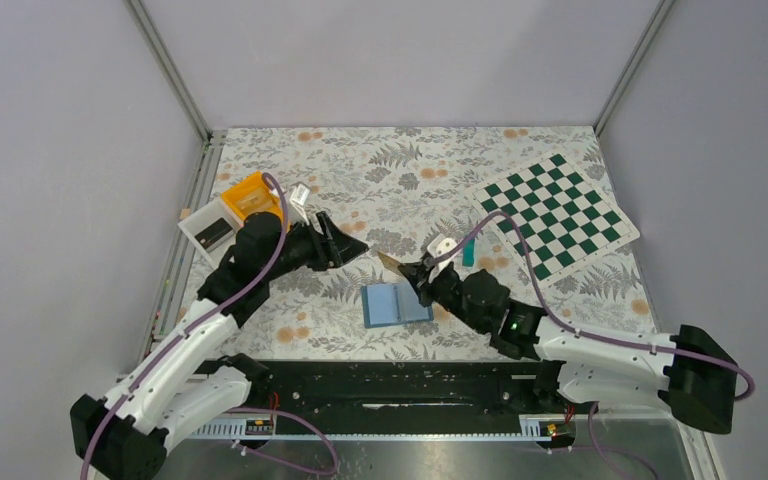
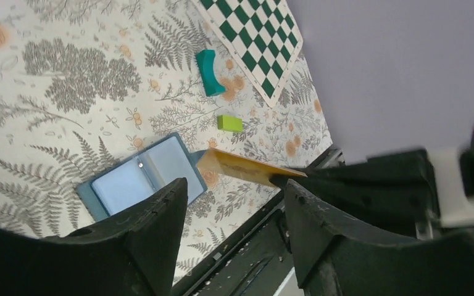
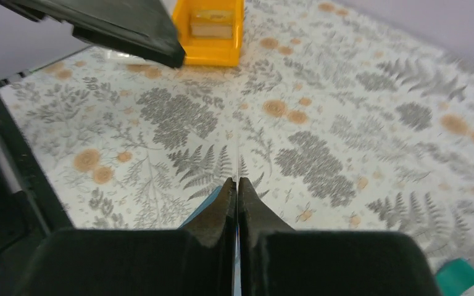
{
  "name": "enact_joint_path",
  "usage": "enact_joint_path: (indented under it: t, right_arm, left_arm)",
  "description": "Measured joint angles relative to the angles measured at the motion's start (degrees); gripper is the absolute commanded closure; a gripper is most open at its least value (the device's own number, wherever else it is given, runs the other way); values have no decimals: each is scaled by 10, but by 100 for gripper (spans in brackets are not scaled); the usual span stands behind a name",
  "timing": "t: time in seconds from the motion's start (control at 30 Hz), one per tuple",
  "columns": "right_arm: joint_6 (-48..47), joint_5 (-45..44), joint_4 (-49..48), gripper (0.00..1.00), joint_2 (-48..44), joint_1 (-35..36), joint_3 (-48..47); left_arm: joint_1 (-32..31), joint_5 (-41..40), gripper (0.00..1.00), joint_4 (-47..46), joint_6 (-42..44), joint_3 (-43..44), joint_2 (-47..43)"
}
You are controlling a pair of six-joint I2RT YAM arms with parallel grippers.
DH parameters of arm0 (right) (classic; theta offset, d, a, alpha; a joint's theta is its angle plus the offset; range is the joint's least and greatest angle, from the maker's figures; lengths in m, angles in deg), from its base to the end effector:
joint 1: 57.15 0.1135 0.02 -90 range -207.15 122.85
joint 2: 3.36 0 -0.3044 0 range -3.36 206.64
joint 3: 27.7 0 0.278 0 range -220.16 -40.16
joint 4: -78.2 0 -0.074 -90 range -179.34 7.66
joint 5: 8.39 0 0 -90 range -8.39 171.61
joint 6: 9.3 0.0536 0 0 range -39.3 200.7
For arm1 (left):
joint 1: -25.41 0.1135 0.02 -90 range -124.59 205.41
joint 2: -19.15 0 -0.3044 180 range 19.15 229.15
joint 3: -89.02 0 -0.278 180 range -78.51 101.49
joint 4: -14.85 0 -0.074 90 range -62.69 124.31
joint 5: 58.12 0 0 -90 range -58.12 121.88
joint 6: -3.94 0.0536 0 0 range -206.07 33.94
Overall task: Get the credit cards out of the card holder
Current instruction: Remove the credit card from the card holder.
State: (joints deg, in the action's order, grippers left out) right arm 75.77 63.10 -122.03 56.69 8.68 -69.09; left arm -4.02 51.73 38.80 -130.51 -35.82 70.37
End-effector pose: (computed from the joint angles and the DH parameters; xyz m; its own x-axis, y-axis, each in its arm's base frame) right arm 0.1204 0.2268 0.2917 0.0744 -0.0333 -0.9967 -0.7315 0.6774 -0.0772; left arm 0.1858 -0.1257 0.3273 -0.7310 -0.3439 -0.5894 0.3196 0.5906 -0.7410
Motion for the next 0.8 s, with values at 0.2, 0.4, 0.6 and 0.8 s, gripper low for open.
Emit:
enact_joint_path:
  t: [0.2, 0.4, 0.6, 0.8]
  right_arm:
    - [166, 168, 97, 100, -22, -99, 0]
    - [257, 296, 131, 100, -38, -145, -3]
    - [286, 419, 182, 100, -34, -174, -48]
    - [305, 493, 192, 99, -13, -185, -74]
  left_arm:
    - [8, 69, 42, -16, 69, -4, -42]
    - [8, 164, 45, -2, 120, -4, 3]
    - [8, 257, 53, 49, 177, 31, 41]
    - [0, 334, 58, 65, 202, 40, 90]
